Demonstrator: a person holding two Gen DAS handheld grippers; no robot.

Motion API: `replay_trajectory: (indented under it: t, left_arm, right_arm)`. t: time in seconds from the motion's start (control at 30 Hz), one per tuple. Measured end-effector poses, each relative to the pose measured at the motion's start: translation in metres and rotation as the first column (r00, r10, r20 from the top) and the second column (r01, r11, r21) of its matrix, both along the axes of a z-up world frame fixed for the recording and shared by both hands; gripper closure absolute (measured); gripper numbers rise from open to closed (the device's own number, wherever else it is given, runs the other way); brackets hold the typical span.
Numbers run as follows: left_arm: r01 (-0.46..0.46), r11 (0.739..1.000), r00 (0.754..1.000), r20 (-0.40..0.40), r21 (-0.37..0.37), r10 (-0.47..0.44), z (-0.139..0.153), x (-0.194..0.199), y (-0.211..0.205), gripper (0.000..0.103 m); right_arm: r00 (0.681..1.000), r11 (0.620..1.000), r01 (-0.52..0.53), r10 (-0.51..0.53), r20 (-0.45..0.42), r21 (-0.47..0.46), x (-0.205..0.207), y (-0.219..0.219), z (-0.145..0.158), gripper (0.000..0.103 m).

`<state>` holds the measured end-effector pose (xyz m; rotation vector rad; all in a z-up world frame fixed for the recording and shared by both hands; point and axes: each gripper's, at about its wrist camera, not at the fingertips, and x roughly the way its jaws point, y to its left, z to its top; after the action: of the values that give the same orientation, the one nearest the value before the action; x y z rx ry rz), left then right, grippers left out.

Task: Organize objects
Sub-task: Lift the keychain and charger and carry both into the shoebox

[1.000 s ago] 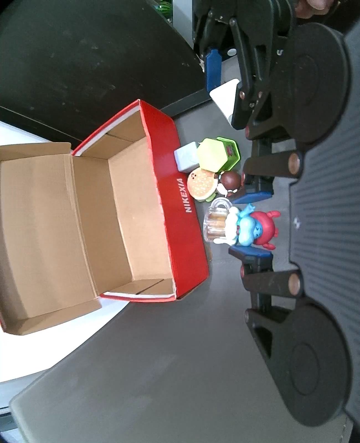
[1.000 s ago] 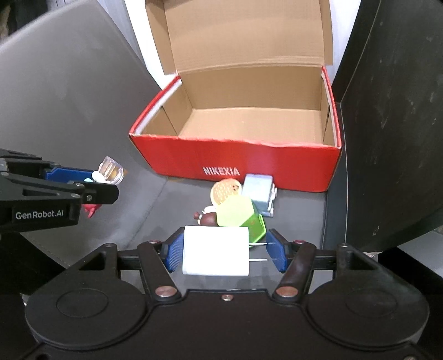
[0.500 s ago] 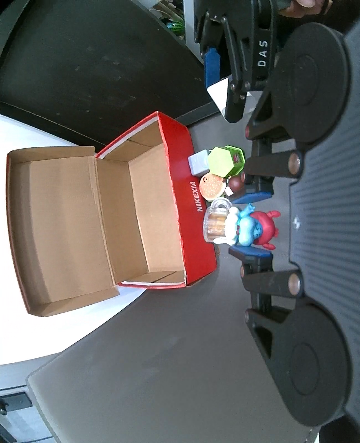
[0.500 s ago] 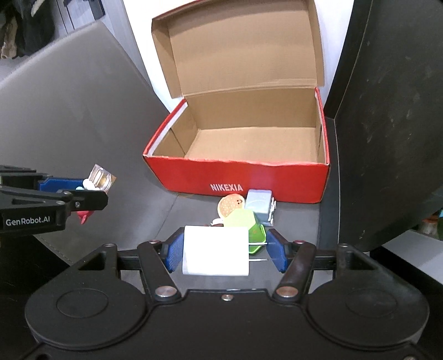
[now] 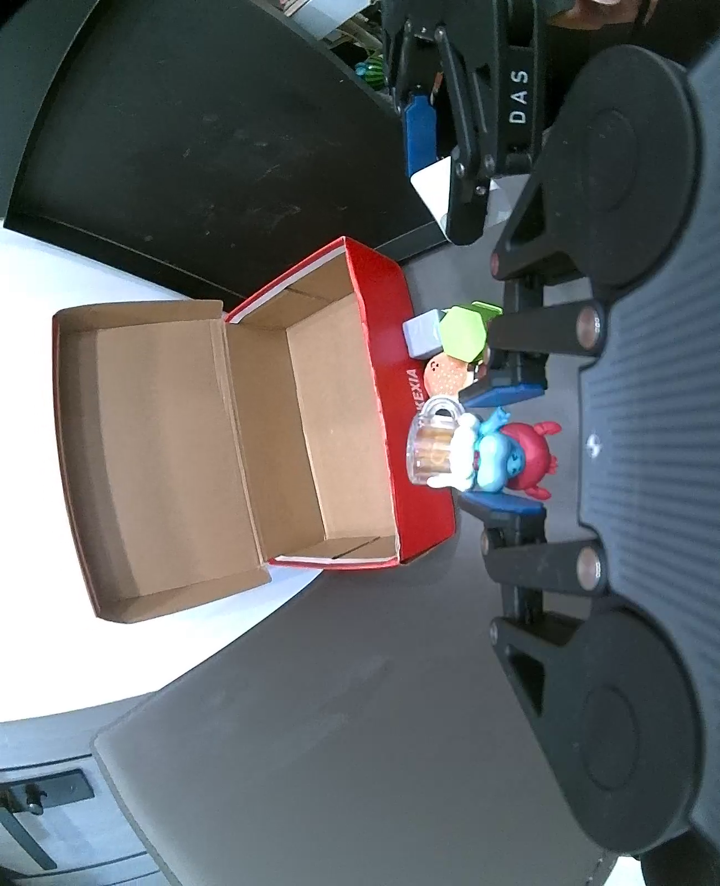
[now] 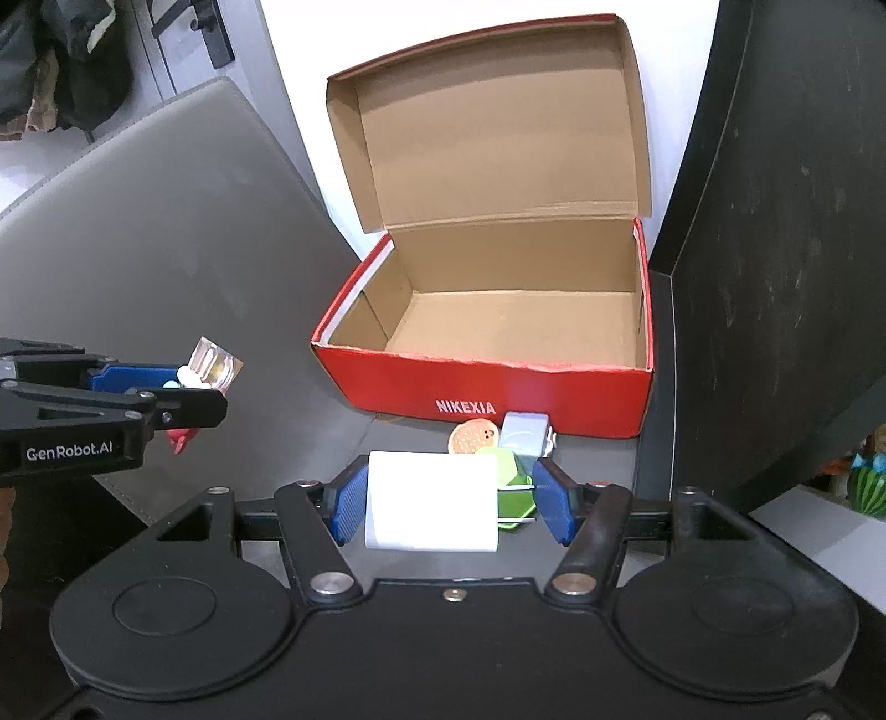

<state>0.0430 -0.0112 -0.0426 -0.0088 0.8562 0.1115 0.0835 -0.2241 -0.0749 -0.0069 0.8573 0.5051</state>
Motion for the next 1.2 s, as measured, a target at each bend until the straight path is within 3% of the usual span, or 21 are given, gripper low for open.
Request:
replay_trajectory:
  t: [0.63, 1.2]
  left_arm:
    - [0.006, 1.000, 0.999, 0.045, 0.023, -0.007, 0.020, 0.025, 0.006, 0.072]
    - [-0.024, 1.000, 0.997, 0.076, 0.003, 0.024, 0.037, 0.088, 0.025, 0.072]
  right_arm:
    - [0.999, 1.000, -0.008, 0.008, 0.044, 0.016, 0.020, -0.002, 0.025, 0.042]
    - [0.996, 0.999, -0.010, 0.006, 0.094, 0.037, 0.075, 0.007, 0.044, 0.042]
